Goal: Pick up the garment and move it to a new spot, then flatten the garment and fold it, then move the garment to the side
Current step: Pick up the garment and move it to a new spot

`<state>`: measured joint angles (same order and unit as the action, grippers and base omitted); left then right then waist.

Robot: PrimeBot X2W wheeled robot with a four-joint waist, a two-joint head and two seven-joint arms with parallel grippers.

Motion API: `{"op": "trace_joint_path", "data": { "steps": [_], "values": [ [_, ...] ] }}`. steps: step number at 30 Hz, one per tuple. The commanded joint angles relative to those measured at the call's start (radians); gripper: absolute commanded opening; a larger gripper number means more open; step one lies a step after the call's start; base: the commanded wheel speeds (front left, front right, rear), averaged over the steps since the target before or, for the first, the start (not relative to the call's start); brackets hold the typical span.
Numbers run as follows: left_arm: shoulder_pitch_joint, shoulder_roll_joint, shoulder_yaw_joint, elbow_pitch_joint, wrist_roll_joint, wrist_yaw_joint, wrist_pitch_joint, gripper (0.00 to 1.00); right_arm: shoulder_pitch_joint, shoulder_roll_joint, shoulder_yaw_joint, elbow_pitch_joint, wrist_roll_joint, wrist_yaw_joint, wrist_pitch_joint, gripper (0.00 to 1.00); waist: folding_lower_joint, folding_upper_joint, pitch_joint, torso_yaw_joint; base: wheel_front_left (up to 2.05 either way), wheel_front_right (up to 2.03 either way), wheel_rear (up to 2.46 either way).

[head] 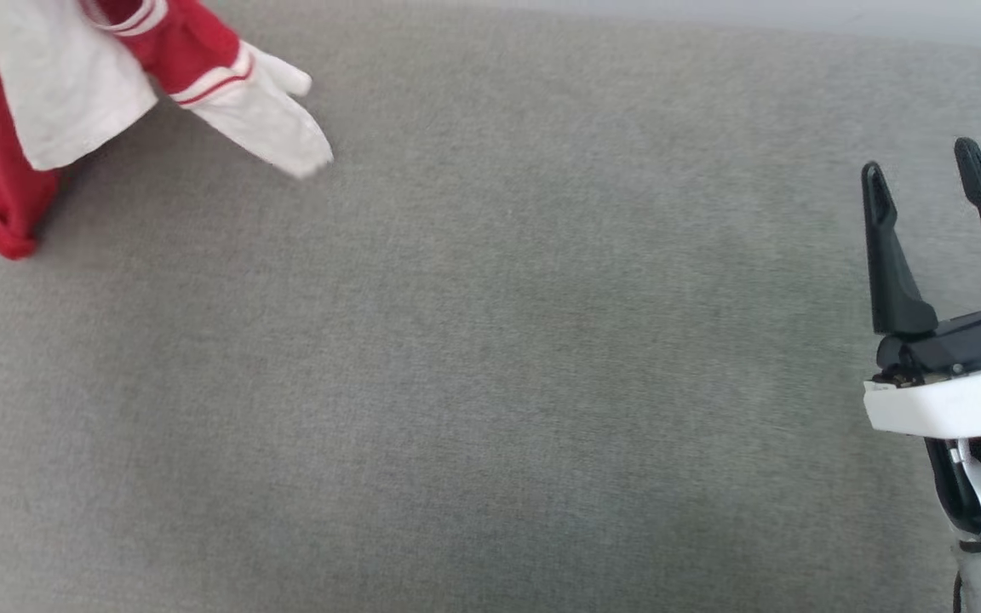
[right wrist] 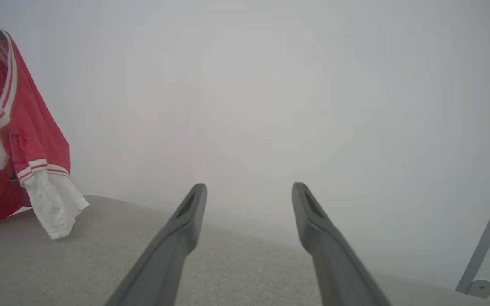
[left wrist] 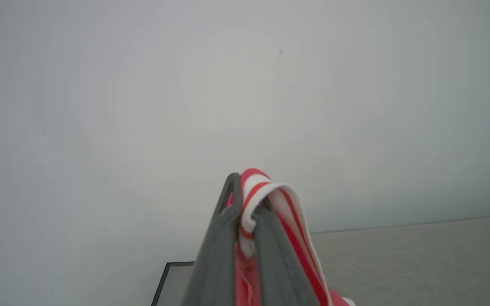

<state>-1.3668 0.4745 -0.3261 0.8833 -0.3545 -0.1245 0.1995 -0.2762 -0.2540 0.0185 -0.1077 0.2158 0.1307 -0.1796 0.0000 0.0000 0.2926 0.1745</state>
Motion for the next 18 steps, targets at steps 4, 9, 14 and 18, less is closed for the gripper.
{"op": "trace_joint_path", "data": {
  "steps": [4,9,14,18],
  "values": [
    [0.036,-0.01,-0.06,-0.144,-0.04,-0.005,0.083,0.0,0.027,0.023,-0.015,0.009,0.0,0.0,-0.02,1.0,0.0,0.0,-0.05,-0.05,0.0,0.0,0.0],
    [0.074,0.008,-0.121,-0.32,-0.094,-0.005,0.188,0.0,0.045,0.043,-0.029,0.017,0.0,0.0,-0.033,1.0,0.0,0.0,-0.073,-0.102,0.0,0.0,0.0],
    [0.127,0.003,-0.152,-0.477,-0.156,-0.005,0.302,0.0,0.064,0.056,-0.042,0.024,0.0,0.0,-0.043,1.0,0.0,0.0,-0.085,-0.157,0.0,0.0,0.0],
    [0.194,-0.016,-0.175,-0.581,-0.217,0.007,0.426,0.0,0.074,0.068,-0.043,0.033,0.005,0.0,-0.051,1.0,0.0,0.0,-0.092,-0.204,0.0,0.0,0.0]
  ]
}}
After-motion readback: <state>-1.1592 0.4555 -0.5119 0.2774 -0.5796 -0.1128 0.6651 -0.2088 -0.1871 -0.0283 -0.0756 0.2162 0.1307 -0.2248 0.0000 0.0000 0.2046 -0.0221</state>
